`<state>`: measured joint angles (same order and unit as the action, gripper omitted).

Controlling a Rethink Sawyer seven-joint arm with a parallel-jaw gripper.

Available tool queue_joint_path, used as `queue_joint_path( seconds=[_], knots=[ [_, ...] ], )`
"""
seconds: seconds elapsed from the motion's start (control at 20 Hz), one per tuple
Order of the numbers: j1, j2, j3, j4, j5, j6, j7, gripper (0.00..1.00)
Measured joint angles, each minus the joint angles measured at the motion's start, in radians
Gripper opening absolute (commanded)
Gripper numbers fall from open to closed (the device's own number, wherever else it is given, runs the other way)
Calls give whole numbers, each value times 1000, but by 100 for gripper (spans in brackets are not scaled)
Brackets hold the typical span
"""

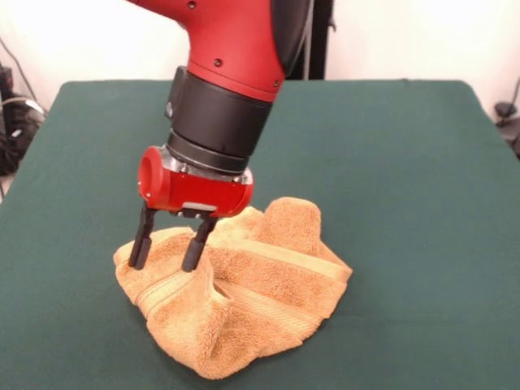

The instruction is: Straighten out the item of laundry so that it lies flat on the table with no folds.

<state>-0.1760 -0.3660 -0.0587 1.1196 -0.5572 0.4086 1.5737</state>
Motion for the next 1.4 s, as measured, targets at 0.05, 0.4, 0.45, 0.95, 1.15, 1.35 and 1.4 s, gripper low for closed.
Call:
queue_joint_path(
  seconds=[0.05,0.4,0.45,0.95,1.15,1.35,1.4],
  knots=[
    [-9,-1,3,0,4,0,0,100],
    [-31,-9,12,0,17,0,0,100],
    [-31,-11,12,1,18,0,0,100],
    [-14,-18,11,1,48,2,0,100],
    [16,-18,4,1,62,19,0,100],
    [55,-18,2,1,72,38,0,100],
    [60,-18,2,1,73,40,0,100]
  ],
)
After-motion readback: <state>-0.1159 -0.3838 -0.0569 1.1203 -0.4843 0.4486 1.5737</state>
